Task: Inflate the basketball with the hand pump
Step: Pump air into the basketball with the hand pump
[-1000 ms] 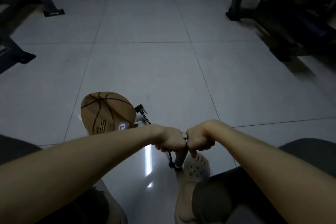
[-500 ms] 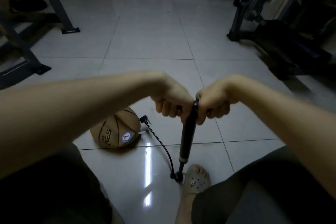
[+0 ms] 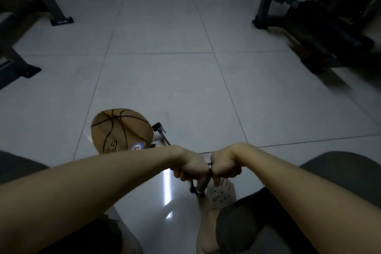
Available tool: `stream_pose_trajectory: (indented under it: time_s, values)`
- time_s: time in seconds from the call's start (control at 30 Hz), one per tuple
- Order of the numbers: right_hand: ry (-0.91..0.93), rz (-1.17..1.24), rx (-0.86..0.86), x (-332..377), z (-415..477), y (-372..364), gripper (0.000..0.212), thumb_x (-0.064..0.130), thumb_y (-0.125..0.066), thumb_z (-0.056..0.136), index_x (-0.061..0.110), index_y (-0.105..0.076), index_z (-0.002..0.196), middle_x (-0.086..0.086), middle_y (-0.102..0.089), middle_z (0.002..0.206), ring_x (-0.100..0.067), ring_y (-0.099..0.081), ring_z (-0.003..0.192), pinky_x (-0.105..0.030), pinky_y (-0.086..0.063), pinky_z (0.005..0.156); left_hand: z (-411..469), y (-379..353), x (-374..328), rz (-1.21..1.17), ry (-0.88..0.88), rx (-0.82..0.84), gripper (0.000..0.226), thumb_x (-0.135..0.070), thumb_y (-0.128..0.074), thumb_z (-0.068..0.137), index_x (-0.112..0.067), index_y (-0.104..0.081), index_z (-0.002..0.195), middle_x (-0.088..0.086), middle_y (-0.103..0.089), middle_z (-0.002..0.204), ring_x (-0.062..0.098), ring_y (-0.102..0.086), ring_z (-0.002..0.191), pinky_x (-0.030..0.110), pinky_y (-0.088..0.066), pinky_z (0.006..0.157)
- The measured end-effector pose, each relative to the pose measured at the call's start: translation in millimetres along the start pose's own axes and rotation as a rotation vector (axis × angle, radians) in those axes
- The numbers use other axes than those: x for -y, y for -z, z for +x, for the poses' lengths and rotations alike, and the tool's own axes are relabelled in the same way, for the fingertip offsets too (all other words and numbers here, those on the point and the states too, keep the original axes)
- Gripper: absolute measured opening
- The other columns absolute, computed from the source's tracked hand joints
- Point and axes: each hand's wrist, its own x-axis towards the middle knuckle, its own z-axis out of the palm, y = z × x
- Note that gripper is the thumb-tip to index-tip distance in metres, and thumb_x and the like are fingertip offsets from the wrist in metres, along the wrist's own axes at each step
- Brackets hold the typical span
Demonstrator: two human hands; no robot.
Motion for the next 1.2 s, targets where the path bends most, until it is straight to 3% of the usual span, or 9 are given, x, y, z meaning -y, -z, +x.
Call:
stream_pose_trajectory:
  time_s: [0.07,0.13,0.37,0.5,0.6,0.77,0.97,1.03,1.2]
  values:
    - [-0.004,-0.004,-0.034,6.4,-16.3,4.8,0.018,0.016,-0.066,0.092,0.014,-0.059,0.075,0.001,-0.037,0.053,-0.013,-0.028,0.045,-0.028,-0.025,0.047,-16.4,5.8,-4.8,0.020,0.066,0.008,0.037,-0.012,-0.061,0.086,-0.023,-0.037,0.061,-0.004,-0.022,0.052,0.013,-0.014,0.046,0.024,-0.010,0.047]
    - [-0.004,-0.002,-0.044,12.0,-42.7,22.5,0.021,0.017,-0.067,0.092,0.014,-0.055,0.075,0.001,-0.034,0.056,-0.014,-0.026,0.046,-0.027,-0.024,0.046,-42.3,22.5,-13.1,0.015,0.102,-0.001,0.043,-0.014,-0.058,0.089,-0.024,-0.030,0.058,-0.005,-0.020,0.048,0.011,-0.013,0.041,0.020,-0.009,0.044]
    - [0.068,0.092,-0.143,20.9,-168.3,105.1,0.042,0.022,-0.064,0.095,0.019,-0.044,0.058,0.002,-0.033,0.050,-0.010,-0.026,0.037,-0.019,-0.021,0.040,-166.7,99.9,-52.2,-0.059,-0.025,-0.127,0.051,-0.015,-0.056,0.094,-0.027,-0.032,0.051,-0.008,-0.021,0.048,0.008,-0.014,0.040,0.021,-0.009,0.041]
    - [0.032,0.094,-0.080,17.5,-122.6,90.6,0.037,0.021,-0.065,0.093,0.021,-0.041,0.063,0.003,-0.026,0.058,-0.011,-0.019,0.045,-0.021,-0.016,0.042,-127.9,88.1,-36.8,-0.046,0.035,-0.058,0.047,-0.015,-0.058,0.093,-0.026,-0.032,0.056,-0.008,-0.020,0.048,0.008,-0.014,0.039,0.021,-0.009,0.040]
    - [0.015,0.086,-0.047,13.1,-63.2,59.9,0.033,0.018,-0.066,0.089,0.022,-0.042,0.067,0.002,-0.028,0.059,-0.012,-0.020,0.048,-0.025,-0.017,0.047,-72.3,61.8,-16.7,-0.073,0.062,0.024,0.037,-0.014,-0.057,0.094,-0.024,-0.042,0.061,-0.009,-0.019,0.046,0.006,-0.014,0.036,0.019,-0.009,0.040]
    - [0.070,0.088,-0.075,3.9,-11.6,32.7,0.006,0.015,-0.068,0.085,0.015,-0.061,0.086,0.001,-0.036,0.057,-0.014,-0.026,0.047,-0.027,-0.022,0.049,-21.4,40.9,3.8,-0.118,0.021,0.104,0.016,-0.015,-0.057,0.095,-0.020,-0.057,0.080,-0.009,-0.021,0.047,0.006,-0.016,0.037,0.019,-0.010,0.041]
    - [0.022,0.056,-0.035,-3.3,1.7,21.3,0.011,0.019,-0.068,0.087,0.019,-0.057,0.085,0.002,-0.036,0.057,-0.013,-0.027,0.047,-0.028,-0.023,0.048,-5.2,29.3,-0.7,-0.147,0.030,0.112,0.006,-0.017,-0.059,0.097,-0.022,-0.063,0.095,-0.010,-0.024,0.047,0.005,-0.019,0.036,0.018,-0.015,0.038]
    - [-0.019,0.040,-0.014,0.1,-14.6,37.1,0.022,0.021,-0.067,0.089,0.021,-0.050,0.075,0.002,-0.034,0.056,-0.013,-0.025,0.048,-0.028,-0.021,0.049,-19.9,42.6,-8.3,-0.094,0.077,0.089,0.005,-0.019,-0.059,0.097,-0.021,-0.057,0.093,-0.010,-0.023,0.047,0.005,-0.019,0.035,0.018,-0.014,0.038]
    - [0.005,0.097,-0.063,16.9,-99.5,93.6,0.039,0.021,-0.066,0.092,0.023,-0.038,0.065,0.004,-0.025,0.054,-0.011,-0.019,0.043,-0.021,-0.016,0.043,-106.4,92.7,-30.1,-0.091,0.051,0.024,0.038,-0.018,-0.055,0.097,-0.024,-0.035,0.065,-0.009,-0.021,0.046,0.006,-0.016,0.034,0.019,-0.010,0.039]
